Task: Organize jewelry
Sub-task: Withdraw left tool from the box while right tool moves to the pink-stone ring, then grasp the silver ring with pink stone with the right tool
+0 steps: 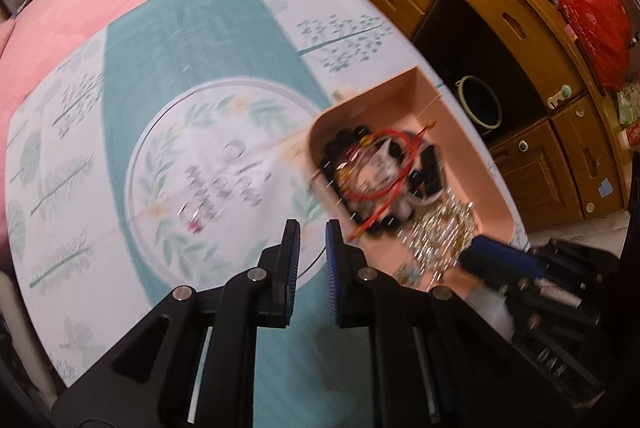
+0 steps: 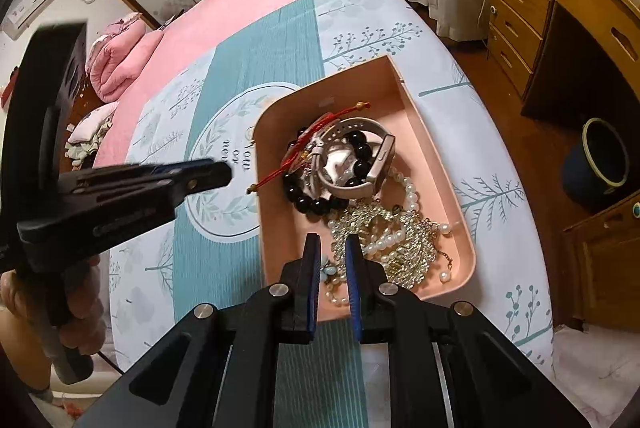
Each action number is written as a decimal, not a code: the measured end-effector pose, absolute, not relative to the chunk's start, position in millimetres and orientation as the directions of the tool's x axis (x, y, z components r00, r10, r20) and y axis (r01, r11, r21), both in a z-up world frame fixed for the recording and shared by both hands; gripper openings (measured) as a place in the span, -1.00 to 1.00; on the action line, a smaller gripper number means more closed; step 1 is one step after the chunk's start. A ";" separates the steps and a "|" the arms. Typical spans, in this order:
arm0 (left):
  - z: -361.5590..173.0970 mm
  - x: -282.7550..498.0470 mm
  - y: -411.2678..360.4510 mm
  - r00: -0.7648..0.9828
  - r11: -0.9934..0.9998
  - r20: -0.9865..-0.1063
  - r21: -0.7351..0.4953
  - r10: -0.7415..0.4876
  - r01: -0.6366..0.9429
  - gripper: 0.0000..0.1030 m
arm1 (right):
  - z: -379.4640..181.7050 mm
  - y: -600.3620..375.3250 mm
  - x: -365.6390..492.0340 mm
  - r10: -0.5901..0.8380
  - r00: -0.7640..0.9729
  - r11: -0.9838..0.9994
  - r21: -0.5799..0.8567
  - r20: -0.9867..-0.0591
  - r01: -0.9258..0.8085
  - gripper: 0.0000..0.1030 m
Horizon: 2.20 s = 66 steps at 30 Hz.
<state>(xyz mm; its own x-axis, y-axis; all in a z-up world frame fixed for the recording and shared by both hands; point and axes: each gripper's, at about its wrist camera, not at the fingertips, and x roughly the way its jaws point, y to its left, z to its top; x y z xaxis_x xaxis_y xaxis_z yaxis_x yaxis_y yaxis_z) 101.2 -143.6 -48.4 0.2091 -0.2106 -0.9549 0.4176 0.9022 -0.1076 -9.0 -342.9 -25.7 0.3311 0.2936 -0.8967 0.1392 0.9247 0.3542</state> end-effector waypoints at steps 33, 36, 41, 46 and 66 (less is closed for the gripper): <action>-56.1 79.6 44.3 0.254 0.991 -0.958 -0.131 -0.131 0.016 -0.16 | -16.9 -180.5 50.8 0.311 0.226 0.950 0.291 -0.923 -0.115 -0.32; -66.6 91.7 51.3 0.264 0.992 -0.957 -0.121 -0.123 0.023 -0.16 | -35.0 -165.5 65.5 0.288 0.224 0.957 0.270 -0.931 -0.107 -0.32; -80.0 108.8 55.5 0.280 0.993 -0.953 -0.104 -0.117 0.062 -0.16 | -62.4 -151.6 92.9 0.247 0.244 0.969 0.234 -0.938 -0.081 -0.32; -94.3 124.0 58.3 0.262 0.988 -0.954 -0.129 -0.147 0.085 -0.16 | -86.0 -139.5 110.0 0.217 0.231 0.976 0.203 -0.948 -0.081 -0.32; -101.0 139.8 73.8 0.260 0.984 -0.950 -0.162 -0.175 0.070 -0.16 | -98.3 -106.5 121.6 0.054 0.326 0.989 0.005 -0.944 -0.147 -0.79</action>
<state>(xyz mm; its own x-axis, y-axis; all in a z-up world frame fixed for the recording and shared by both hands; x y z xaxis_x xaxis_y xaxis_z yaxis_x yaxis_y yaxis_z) 139.8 73.8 -101.0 0.2604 -0.1746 -0.9496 0.0705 0.9843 -0.1616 121.6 -106.6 -98.3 0.3262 0.0535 -0.9438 -0.1466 0.9892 0.0054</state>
